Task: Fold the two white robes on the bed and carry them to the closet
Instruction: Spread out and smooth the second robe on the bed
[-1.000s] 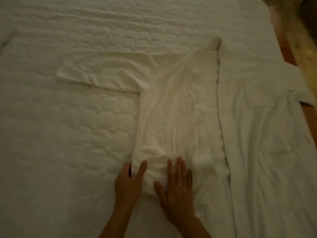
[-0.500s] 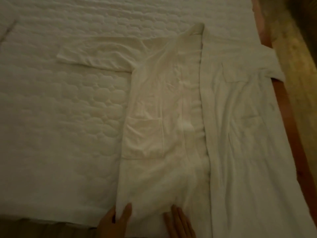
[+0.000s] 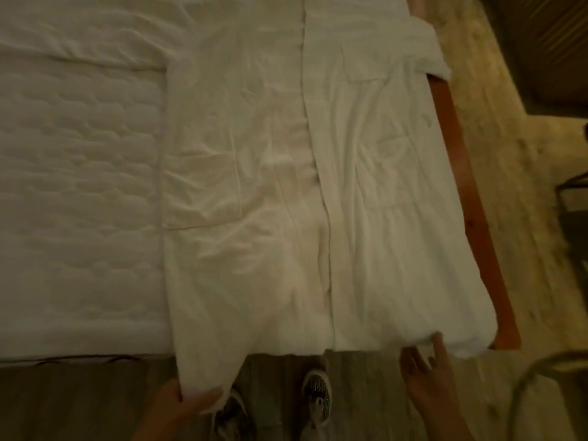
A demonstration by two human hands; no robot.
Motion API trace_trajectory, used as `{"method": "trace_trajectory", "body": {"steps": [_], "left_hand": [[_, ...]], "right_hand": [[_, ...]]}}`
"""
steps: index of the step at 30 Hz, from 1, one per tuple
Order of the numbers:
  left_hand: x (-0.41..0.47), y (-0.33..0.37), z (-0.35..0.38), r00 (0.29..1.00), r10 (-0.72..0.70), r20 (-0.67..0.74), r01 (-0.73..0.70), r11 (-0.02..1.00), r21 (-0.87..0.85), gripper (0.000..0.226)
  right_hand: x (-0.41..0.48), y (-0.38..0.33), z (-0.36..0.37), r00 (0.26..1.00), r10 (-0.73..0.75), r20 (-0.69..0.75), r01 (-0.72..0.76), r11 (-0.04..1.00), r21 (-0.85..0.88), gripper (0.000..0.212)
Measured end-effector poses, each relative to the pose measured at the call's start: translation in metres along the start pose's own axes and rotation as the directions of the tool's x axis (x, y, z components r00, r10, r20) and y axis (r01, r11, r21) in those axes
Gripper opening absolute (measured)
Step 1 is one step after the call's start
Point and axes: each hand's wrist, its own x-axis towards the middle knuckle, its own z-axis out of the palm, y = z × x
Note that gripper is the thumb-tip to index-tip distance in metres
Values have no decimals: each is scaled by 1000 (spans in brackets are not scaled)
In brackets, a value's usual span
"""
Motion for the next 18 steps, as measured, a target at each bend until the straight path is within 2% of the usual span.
{"method": "trace_trajectory", "body": {"steps": [2, 3, 5, 6, 8, 9, 12, 13, 15, 18], "left_hand": [[2, -19, 3, 999, -41, -4, 40, 990, -137, 48], [-1, -26, 8, 996, -76, -39, 67, 979, -193, 48], [-4, -33, 15, 989, -131, -64, 100, 929, -356, 60], [-5, -35, 18, 987, -144, -70, 106, 916, -386, 55], [-9, -38, 20, 982, -167, -88, 129, 934, -333, 40], [-5, -42, 17, 984, -156, -85, 124, 946, -299, 42], [0, -52, 12, 989, -125, -82, 107, 976, -188, 75], [0, -55, 9, 986, -132, -98, 108, 970, -219, 71], [-3, -54, 7, 987, -123, -105, 76, 925, -372, 47], [-16, -47, 12, 985, -100, -144, 20, 880, -474, 36]], "right_hand": [[1, -11, 1, 989, -135, 64, 141, 985, -101, 51], [-2, -20, -1, 981, -164, 103, 179, 971, -157, 48], [-10, -28, -4, 976, -212, 56, 219, 943, -250, 53], [-11, -32, -11, 975, -220, 22, 219, 943, -252, 61], [-16, -40, -12, 977, -208, -41, 196, 959, -205, 83], [-12, -46, -13, 976, -207, -64, 192, 965, -180, 92], [-1, -56, -6, 961, -269, -57, 260, 957, -128, 100], [8, -60, -10, 963, -270, -22, 266, 958, -104, 92], [19, -68, -24, 964, -253, 78, 259, 962, -84, 74], [14, -78, -54, 950, -251, 184, 272, 958, -96, 73]]}}
